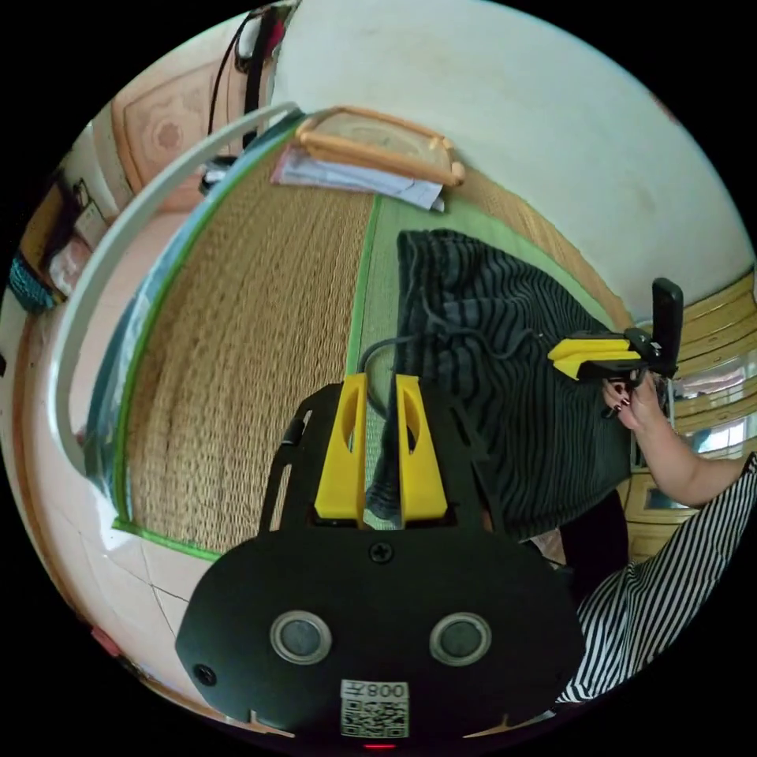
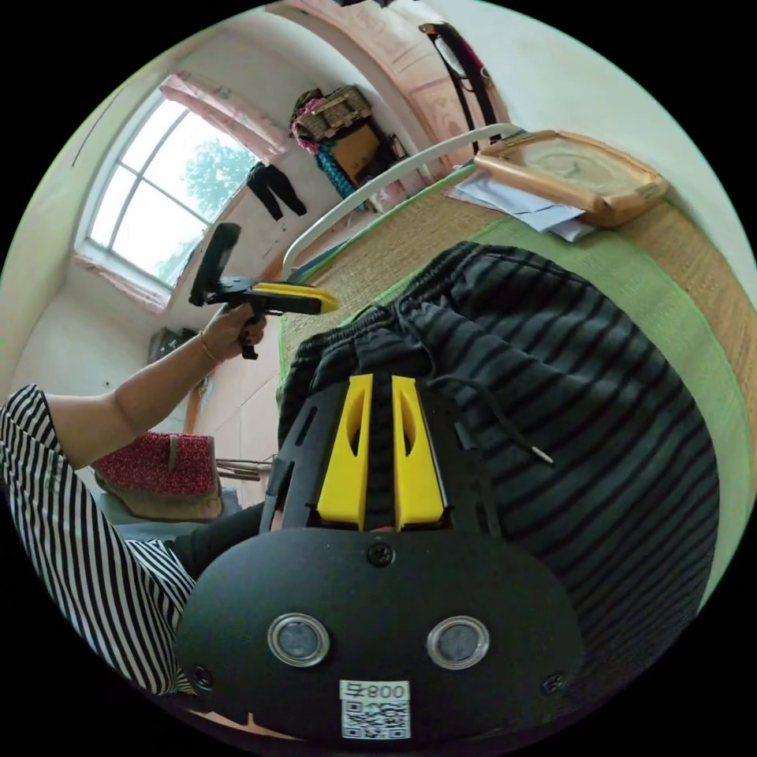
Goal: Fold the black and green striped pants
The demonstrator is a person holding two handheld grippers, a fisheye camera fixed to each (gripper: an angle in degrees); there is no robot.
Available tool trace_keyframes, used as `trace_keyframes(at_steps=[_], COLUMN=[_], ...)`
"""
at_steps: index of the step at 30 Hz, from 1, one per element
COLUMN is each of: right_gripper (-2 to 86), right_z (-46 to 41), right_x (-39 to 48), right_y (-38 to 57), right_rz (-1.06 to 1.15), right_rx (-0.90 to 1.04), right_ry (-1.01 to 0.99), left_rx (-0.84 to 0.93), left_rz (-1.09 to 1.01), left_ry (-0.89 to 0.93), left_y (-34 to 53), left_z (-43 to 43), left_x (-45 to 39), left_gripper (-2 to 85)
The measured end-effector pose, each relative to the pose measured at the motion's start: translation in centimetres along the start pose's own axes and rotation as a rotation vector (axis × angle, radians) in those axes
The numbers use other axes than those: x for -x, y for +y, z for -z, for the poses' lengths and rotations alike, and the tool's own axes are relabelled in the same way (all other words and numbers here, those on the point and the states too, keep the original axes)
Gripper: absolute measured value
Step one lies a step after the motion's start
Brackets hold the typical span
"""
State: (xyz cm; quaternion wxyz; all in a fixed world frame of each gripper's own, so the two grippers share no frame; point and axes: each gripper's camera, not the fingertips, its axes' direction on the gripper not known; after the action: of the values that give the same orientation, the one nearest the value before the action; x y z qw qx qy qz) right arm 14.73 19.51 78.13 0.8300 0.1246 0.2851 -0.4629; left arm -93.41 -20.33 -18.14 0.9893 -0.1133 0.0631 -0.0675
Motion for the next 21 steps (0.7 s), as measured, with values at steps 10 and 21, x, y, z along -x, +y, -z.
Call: trace_keyframes(at_steps=[10, 21], right_gripper=[8.4, 1.9], right_z=[-9.5, -6.6], right_x=[6.0, 5.4], right_y=[-7.9, -7.9], right_rz=[0.202, 0.119], right_rx=[0.255, 0.169], right_ry=[0.159, 0.14], left_rx=[-0.012, -0.242], left_rz=[-0.028, -0.175], left_ry=[-0.113, -0.014], left_y=[-1.5, -5.0], left_z=[-0.7, 8.0], left_x=[-0.4, -3.8], left_gripper=[1.2, 0.3])
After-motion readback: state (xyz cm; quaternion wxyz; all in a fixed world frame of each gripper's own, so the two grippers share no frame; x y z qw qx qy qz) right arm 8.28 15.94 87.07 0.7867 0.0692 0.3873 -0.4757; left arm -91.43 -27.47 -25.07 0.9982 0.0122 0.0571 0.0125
